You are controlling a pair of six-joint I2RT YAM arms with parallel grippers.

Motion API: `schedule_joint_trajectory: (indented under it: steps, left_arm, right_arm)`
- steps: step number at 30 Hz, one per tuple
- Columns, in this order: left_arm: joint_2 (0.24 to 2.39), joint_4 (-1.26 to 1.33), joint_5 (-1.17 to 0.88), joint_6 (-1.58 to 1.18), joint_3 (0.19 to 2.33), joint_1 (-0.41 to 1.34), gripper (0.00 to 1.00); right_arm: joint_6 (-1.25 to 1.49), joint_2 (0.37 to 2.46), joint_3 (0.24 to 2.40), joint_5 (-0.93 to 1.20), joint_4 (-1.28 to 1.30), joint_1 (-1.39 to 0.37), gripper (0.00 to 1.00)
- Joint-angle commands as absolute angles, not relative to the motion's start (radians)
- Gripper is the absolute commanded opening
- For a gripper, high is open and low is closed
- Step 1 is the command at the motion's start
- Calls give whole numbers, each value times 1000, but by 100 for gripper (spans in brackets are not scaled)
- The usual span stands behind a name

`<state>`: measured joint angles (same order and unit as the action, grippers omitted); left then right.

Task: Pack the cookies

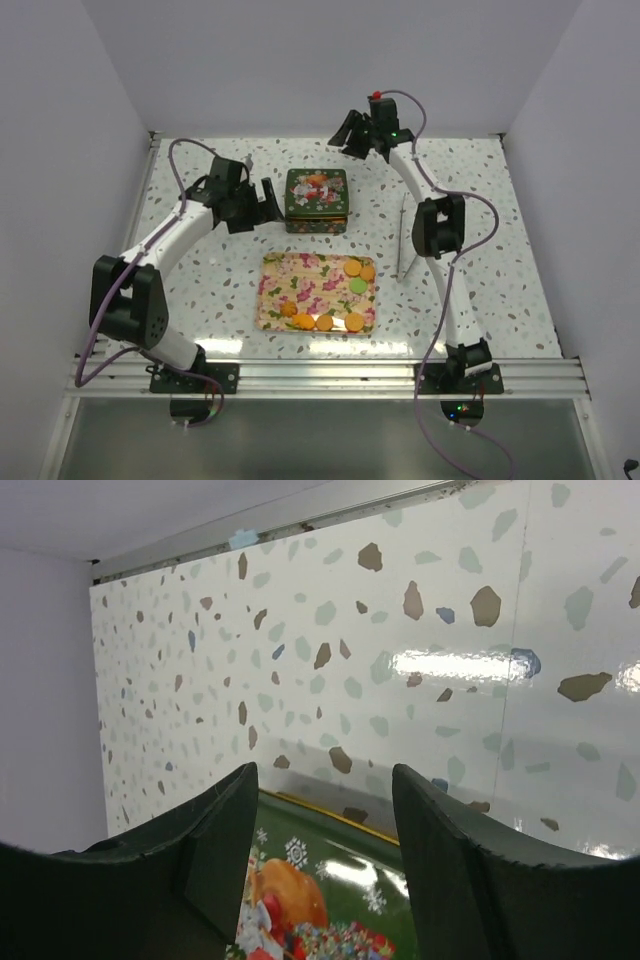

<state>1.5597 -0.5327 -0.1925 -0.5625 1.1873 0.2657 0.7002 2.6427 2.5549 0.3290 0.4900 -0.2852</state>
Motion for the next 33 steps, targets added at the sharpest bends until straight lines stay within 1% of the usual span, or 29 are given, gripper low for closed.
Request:
schedule_joint_trajectory:
  steps: [1,5,14,25,33]
  left_arm:
    - [1505,-495,-172,-569,1151,275,96]
    - [1491,-511,-156,-555,1140,275,96]
    - [1505,-494,-164,-552,1120,275,96]
    - [1531,-482,-179,-563,1140,275,95]
    - [1534,-477,-186,-565,1137,276,96]
  right_arm:
    - [736,2704,2664,322,400,-287,60]
    - [704,2717,2632,339,390,-287,63]
    - [672,2727,2608,445,403,-299,64]
    - [641,2712,2565,508,474,-308,62]
    - [609,2649,2493,538,497,-314,60]
